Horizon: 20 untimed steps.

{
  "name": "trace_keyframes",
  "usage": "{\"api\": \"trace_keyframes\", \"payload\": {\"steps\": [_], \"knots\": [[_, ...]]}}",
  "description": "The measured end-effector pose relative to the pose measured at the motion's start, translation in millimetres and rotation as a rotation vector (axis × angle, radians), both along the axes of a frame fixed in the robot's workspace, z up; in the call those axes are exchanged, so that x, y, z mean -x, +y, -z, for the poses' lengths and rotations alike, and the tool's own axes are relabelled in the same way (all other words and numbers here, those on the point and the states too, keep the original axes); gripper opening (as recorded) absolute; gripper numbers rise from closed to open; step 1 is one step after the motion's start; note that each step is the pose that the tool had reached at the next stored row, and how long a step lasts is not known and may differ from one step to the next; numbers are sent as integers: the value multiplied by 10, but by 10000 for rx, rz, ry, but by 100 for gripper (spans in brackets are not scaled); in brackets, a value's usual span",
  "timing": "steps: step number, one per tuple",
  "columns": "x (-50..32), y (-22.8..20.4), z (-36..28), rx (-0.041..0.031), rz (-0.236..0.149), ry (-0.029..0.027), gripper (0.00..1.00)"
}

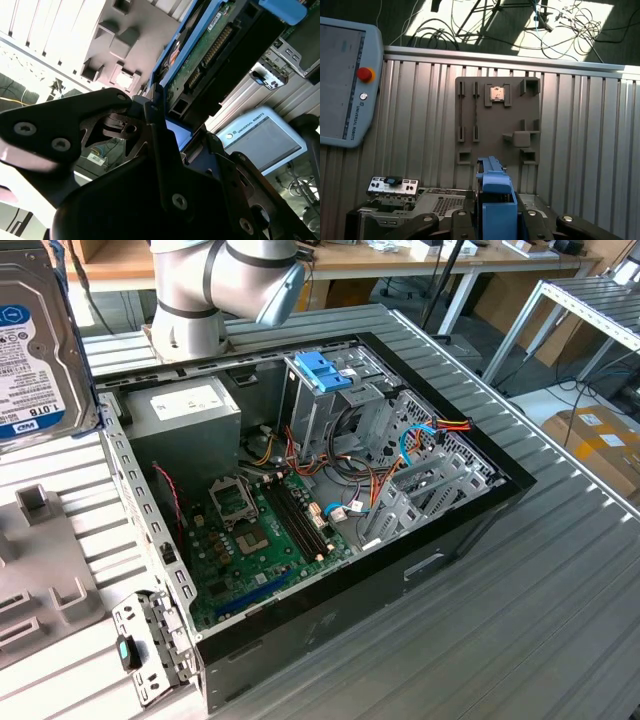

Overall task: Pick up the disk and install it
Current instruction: 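Pick up the disk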

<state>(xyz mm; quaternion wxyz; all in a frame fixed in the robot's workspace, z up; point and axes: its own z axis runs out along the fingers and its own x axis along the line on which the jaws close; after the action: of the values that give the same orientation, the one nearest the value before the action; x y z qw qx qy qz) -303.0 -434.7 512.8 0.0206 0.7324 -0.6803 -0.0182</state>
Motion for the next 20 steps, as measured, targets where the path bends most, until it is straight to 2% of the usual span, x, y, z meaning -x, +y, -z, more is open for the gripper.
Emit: {"api": "trace_keyframes", "payload": {"steps": [2, 7, 20], "knots": [[-22, 0, 0, 0, 0, 0, 37], [-140, 0, 0, 0, 0, 0, 37], [-334, 0, 0, 1, 0, 1, 37]]}}
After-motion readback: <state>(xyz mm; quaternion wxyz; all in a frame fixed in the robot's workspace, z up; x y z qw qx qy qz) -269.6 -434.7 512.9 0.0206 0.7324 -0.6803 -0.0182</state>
